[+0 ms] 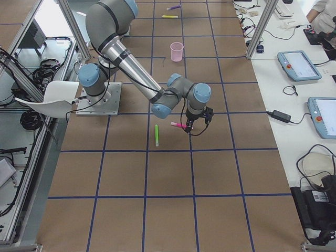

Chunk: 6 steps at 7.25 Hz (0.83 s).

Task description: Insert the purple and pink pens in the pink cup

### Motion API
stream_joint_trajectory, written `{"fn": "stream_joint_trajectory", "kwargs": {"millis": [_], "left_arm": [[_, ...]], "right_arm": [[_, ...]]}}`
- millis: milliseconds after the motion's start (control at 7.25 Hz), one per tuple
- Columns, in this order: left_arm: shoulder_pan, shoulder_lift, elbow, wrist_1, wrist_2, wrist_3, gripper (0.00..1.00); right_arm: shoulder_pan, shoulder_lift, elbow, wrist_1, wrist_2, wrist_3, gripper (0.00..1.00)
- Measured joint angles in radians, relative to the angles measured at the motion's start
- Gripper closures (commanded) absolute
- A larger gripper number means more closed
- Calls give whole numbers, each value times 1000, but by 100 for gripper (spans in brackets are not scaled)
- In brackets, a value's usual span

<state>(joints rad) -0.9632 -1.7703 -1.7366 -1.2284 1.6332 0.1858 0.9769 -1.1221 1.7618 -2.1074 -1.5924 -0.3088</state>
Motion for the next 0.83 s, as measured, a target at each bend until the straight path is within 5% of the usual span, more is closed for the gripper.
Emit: {"fn": "stream_joint_trajectory", "kwargs": {"millis": [414, 690, 828], "left_arm": [[46, -113, -17, 112, 3, 18, 0], [63, -169, -19, 181, -1, 24, 0], [67, -191, -20, 206, -2, 25, 0]], "right_arm": [[0, 29, -1, -1, -1, -1, 34], [0, 33, 3, 1, -1, 1, 66], [0, 34, 3, 2, -1, 1, 74]]}}
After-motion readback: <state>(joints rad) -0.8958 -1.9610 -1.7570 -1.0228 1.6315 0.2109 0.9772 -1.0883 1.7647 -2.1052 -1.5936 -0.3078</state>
